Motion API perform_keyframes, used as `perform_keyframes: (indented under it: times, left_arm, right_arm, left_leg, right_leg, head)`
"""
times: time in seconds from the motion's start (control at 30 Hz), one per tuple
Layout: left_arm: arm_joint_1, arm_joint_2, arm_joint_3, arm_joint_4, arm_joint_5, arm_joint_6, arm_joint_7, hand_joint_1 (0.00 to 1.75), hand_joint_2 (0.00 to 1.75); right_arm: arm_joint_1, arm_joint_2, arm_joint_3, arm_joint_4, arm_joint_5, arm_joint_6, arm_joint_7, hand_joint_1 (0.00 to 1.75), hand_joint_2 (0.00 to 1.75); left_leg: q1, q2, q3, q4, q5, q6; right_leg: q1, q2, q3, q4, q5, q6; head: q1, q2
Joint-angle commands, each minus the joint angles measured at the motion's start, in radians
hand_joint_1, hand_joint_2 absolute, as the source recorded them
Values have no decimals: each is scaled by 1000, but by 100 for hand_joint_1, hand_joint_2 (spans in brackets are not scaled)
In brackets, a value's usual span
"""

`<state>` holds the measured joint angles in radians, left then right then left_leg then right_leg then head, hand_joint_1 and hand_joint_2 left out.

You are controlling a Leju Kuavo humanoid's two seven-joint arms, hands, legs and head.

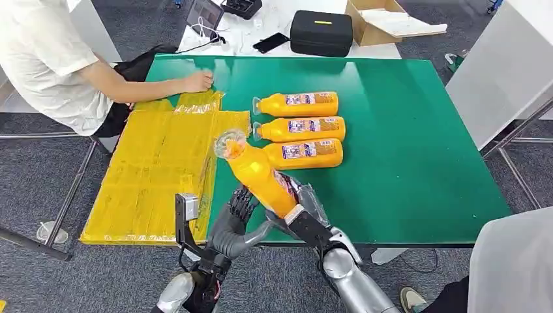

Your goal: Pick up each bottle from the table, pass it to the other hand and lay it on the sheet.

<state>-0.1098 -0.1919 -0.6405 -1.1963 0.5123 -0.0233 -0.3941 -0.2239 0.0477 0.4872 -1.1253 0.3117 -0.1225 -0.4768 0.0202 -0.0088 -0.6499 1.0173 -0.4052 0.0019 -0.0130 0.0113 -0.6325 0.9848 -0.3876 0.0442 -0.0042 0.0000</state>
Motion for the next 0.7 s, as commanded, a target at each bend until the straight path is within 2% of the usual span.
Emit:
perform_keyframes:
  times: [0.03,0.1,0.13,0.23,0.27,0.33,0.4,0.43,0.47,0.5,0.7]
  left_arm:
    - [-51,8,-24,80,3,-7,5,0,175]
    - [-51,8,-24,80,3,-7,5,0,175]
    - [-51,8,-24,80,3,-7,5,0,175]
    - [-51,8,-24,80,3,-7,5,0,175]
    - [-51,8,-24,80,3,-7,5,0,175]
    - [-51,2,-11,83,13,1,-7,0,175]
    - [-52,-6,15,77,7,43,-45,0,175]
    - [-54,-9,30,66,10,61,-53,0,175]
    - [-56,-9,34,59,-11,90,-72,0,175]
    - [-59,-12,42,49,-19,109,-78,0,175]
    - [-56,-22,65,19,31,107,-51,0,175]
  right_arm:
    - [-46,0,52,77,-3,8,6,175,175]
    - [-46,0,52,77,-3,8,6,175,175]
    - [-46,0,52,77,-3,8,6,175,175]
    - [-46,0,52,77,-3,8,6,175,175]
    - [-46,0,52,77,-3,8,6,175,175]
    - [-43,-7,67,68,-7,17,7,175,175]
    - [-35,-15,80,56,2,15,16,175,175]
    - [-29,-21,92,45,4,16,21,175,175]
    - [-24,-23,94,40,4,15,24,175,175]
    - [-17,-28,102,31,8,11,31,175,175]
    - [-24,-44,135,30,42,0,36,175,175]
  left_leg:
    - [0,1,3,-1,-1,1]
    - [-1,1,8,-1,-3,1]
    - [-1,1,3,-1,-1,1]
    - [0,1,3,-1,-1,1]
    - [-1,2,10,-1,-4,2]
    - [0,1,3,-1,-1,1]
    - [0,1,3,0,-1,1]
    - [-1,2,9,0,-3,2]
    - [-1,1,3,-1,-1,1]
    - [-1,1,5,0,-2,1]
    - [0,0,2,0,-1,1]
  right_leg:
    - [0,0,3,0,-1,-1]
    - [0,-1,8,0,-3,-2]
    - [0,0,3,0,-1,-1]
    - [0,0,3,0,-1,-1]
    - [0,0,9,0,-3,-3]
    - [0,0,3,0,-1,-1]
    - [0,0,3,0,-1,-1]
    - [0,0,8,0,-3,-2]
    - [0,0,3,0,-1,-1]
    - [0,-1,5,0,-2,-2]
    - [0,-1,2,0,-1,-1]
  head:
    - [0,0]
    - [0,0]
    - [0,0]
    - [0,0]
    - [0,0]
    - [0,0]
    - [0,0]
    - [0,0]
    - [0,0]
    - [0,0]
    - [0,0]
